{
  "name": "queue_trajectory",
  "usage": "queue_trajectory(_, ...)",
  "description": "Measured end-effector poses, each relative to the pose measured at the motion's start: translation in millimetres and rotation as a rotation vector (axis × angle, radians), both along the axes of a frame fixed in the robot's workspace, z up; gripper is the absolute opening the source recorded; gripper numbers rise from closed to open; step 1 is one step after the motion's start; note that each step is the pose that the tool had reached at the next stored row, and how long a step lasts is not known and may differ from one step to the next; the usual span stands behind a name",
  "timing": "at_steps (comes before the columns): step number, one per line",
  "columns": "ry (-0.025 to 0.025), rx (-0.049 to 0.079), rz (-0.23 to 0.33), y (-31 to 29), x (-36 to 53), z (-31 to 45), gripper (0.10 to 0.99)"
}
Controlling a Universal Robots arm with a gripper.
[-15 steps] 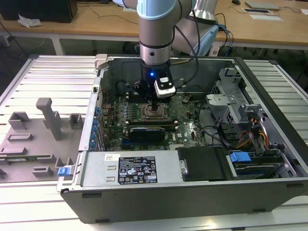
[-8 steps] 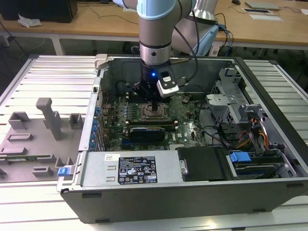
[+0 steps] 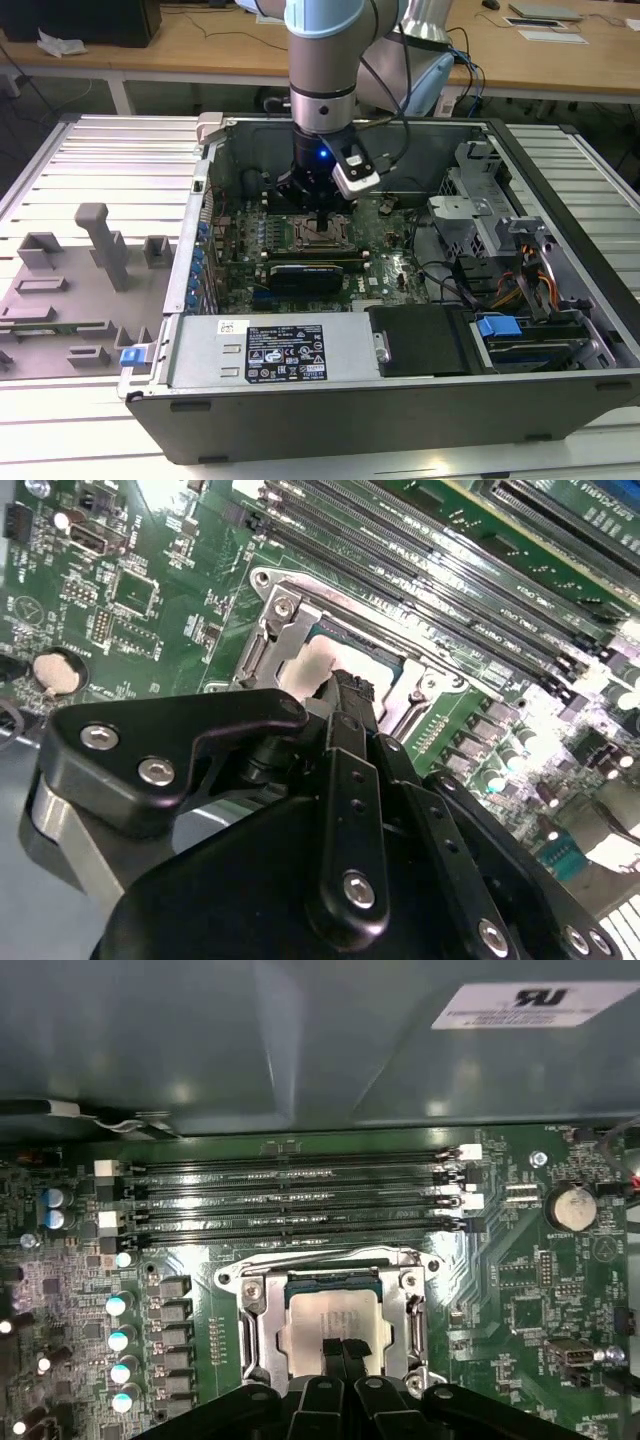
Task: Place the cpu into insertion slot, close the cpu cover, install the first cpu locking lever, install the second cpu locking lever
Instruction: 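Install the first cpu locking lever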
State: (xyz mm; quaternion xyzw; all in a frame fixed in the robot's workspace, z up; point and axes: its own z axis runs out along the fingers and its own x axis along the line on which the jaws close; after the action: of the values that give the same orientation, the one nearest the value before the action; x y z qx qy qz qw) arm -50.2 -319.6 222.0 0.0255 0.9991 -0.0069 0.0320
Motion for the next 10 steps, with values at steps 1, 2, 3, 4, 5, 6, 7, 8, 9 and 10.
queue_trajectory(1,0.0,0.0,0.0,0.0,0.0,3.8,0.106)
queue_trajectory(2,0.0,0.0,0.0,0.0,0.0,5.5,0.106)
queue_trajectory(3,0.0,0.0,0.0,0.0,0.0,7.0,0.106)
queue_trajectory(4,0.0,-0.001,0.0,0.0,0.0,9.0,0.106)
queue_trajectory(5,-0.0001,-0.001,0.0,0.0,0.1,9.4,0.106)
queue_trajectory(6,-0.0001,-0.002,0.0,0.0,0.0,9.4,0.106)
queue_trajectory(7,-0.0001,-0.002,0.0,0.0,0.0,9.4,0.106)
queue_trajectory(8,0.0,-0.003,0.0,0.0,0.0,9.5,0.106)
queue_trajectory(9,0.0,-0.003,0.0,0.0,0.0,9.5,0.106)
queue_trajectory(10,0.0,-0.003,0.0,0.0,0.0,9.5,0.106)
